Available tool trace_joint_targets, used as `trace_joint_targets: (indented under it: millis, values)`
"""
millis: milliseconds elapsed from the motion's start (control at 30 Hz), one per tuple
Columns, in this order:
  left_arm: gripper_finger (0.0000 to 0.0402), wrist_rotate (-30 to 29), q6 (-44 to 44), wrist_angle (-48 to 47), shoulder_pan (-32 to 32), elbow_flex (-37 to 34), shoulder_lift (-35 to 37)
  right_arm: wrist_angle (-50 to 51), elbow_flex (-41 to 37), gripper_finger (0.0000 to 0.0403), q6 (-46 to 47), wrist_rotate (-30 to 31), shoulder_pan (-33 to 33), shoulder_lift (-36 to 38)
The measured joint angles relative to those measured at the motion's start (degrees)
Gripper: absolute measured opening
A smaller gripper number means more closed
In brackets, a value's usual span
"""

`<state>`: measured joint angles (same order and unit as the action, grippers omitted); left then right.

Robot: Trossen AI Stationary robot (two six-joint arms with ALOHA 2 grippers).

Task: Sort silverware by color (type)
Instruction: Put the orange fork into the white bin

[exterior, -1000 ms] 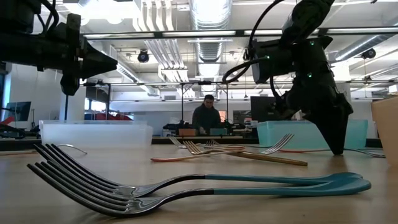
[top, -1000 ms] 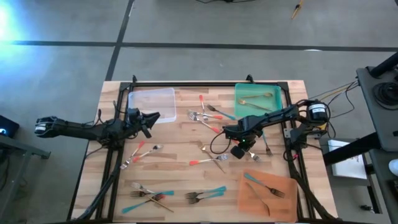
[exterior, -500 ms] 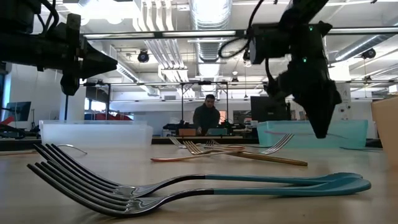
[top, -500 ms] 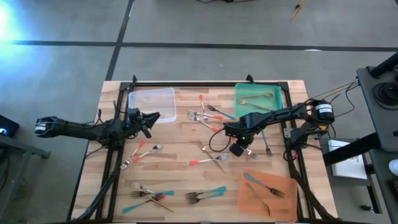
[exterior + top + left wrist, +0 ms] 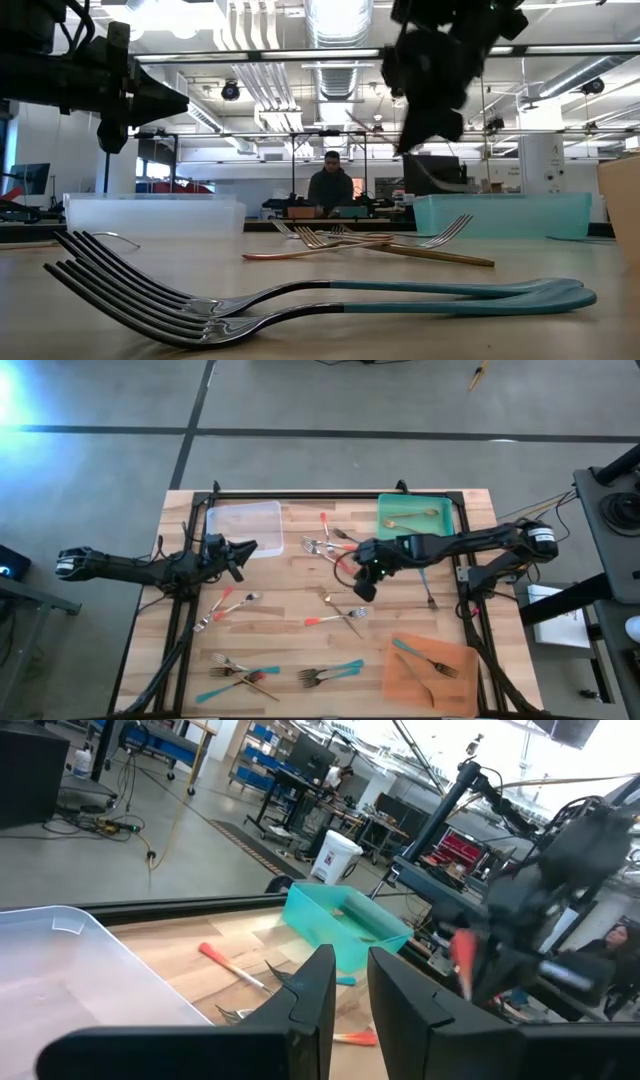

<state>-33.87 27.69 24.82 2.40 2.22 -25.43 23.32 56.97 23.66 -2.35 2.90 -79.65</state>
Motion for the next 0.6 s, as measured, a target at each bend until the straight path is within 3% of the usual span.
trace_joint_targets:
  millis: [267, 600]
  values:
    - [0.0046, 0.00, 0.00, 0.00, 0.00, 0.01, 0.00, -11.83, 0.00, 0.0013, -10.21, -0.11, -0.02, 2.33]
    - [0.0046, -0.21, -0.98, 0.01, -0.15, 0.01, 0.00, -14.98, 0.02, 0.0012, -15.56, -0.11, 0.00, 0.89]
